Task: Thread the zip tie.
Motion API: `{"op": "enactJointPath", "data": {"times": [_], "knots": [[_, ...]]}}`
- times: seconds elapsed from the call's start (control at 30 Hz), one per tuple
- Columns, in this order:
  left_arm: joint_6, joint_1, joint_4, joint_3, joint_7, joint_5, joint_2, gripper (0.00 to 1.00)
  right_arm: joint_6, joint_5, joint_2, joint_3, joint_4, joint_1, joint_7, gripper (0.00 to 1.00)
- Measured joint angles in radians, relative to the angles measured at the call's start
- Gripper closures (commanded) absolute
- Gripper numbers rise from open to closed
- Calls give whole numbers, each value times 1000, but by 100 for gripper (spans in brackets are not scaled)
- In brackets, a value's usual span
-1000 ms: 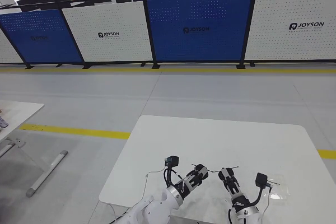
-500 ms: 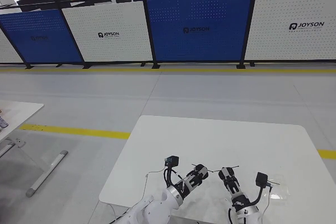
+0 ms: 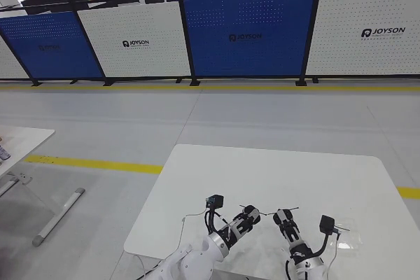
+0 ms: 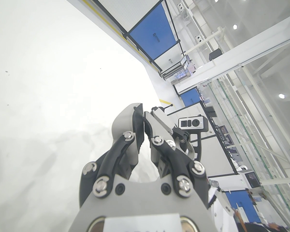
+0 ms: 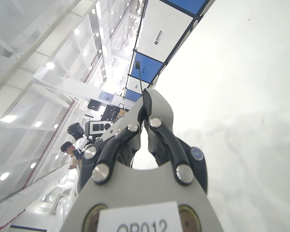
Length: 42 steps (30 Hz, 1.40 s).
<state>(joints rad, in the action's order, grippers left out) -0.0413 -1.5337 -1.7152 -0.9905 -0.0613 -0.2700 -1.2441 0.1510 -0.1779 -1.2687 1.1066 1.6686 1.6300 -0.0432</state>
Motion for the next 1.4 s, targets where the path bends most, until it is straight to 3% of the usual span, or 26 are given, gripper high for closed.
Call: {"op": "enactJointPath", "data": {"times": [0.57,0.93,1.13,1.4], "knots": [[0,0,0,0,0,0,0,100,-14,-5,-12,-12,-18,-15,9,100],[2,0,1,1,1,1,0,100,12,8,-12,16,-6,6,-1,100],[86,11,2,10,45,-11,-6,100,29,14,-9,44,5,26,8,100],[83,13,-4,22,66,-45,-8,100,29,15,-9,48,5,28,11,100]]}}
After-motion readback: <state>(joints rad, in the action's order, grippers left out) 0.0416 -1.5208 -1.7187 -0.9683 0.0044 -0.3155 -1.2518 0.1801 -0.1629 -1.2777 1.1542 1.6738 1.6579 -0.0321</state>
